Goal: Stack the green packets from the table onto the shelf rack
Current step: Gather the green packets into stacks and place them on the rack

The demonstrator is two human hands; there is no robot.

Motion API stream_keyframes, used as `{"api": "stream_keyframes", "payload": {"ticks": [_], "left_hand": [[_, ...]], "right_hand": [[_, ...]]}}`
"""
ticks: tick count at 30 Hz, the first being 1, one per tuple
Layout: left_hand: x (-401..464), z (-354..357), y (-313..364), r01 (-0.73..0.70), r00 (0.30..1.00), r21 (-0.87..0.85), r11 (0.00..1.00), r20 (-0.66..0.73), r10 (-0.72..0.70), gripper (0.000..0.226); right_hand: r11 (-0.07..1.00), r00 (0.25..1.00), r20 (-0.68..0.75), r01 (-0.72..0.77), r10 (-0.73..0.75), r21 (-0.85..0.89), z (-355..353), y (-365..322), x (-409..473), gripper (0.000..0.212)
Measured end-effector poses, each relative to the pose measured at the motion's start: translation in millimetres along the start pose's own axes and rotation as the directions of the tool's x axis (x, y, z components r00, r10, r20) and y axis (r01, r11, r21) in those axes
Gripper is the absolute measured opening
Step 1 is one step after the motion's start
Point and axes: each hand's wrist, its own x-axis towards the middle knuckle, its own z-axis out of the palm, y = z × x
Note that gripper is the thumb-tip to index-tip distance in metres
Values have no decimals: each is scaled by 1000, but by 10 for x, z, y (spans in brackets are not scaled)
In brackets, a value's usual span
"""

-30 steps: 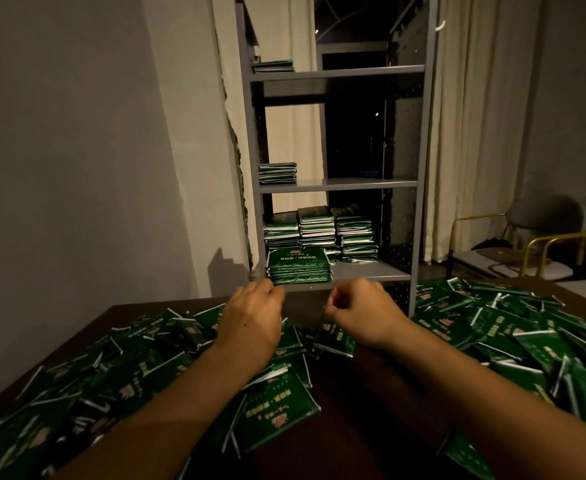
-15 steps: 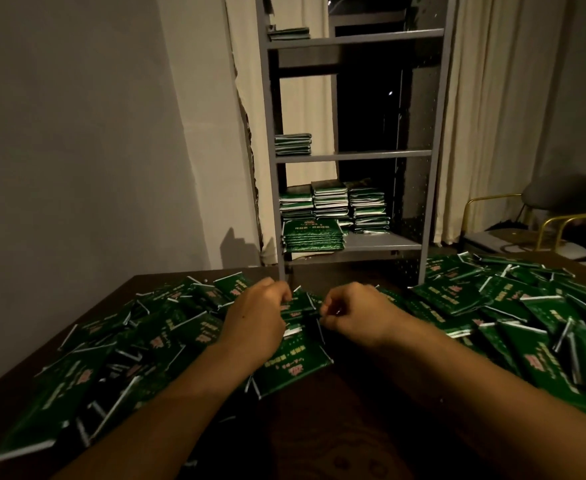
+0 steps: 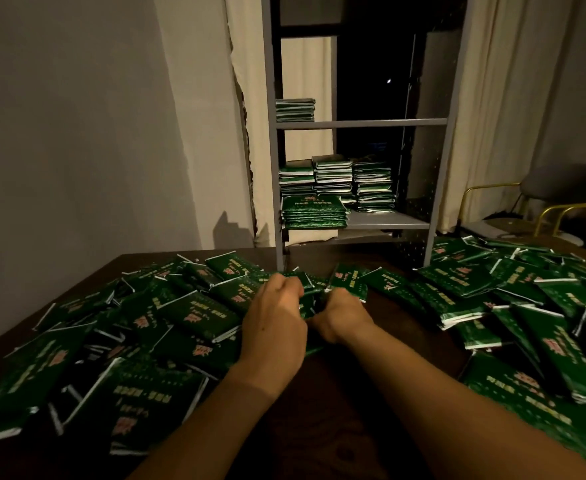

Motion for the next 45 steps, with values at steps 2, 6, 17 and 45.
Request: {"api": "stream_keyframes", "payload": {"ticks": [2,6,17,45], "left_hand": [[19,67,-22,-1,1000,-16,1000,12,1,42],[-32,166,-121,-2,1000,5,1000,18,2,43],[-18,178,110,280,925,-481,831,368,-99,54],[-24,127,194,344,925,-779,524,184,-333,7]], "right_hand": [[1000,1000,21,-10,11,-11,11,1,84,30],[995,997,72,17,-10,-101,-168,143,32,26],[734,878,-80,441,-471,516,-647,697,-309,18],[593,966,-87,219,-243,775,-531,682,-150,26]]}}
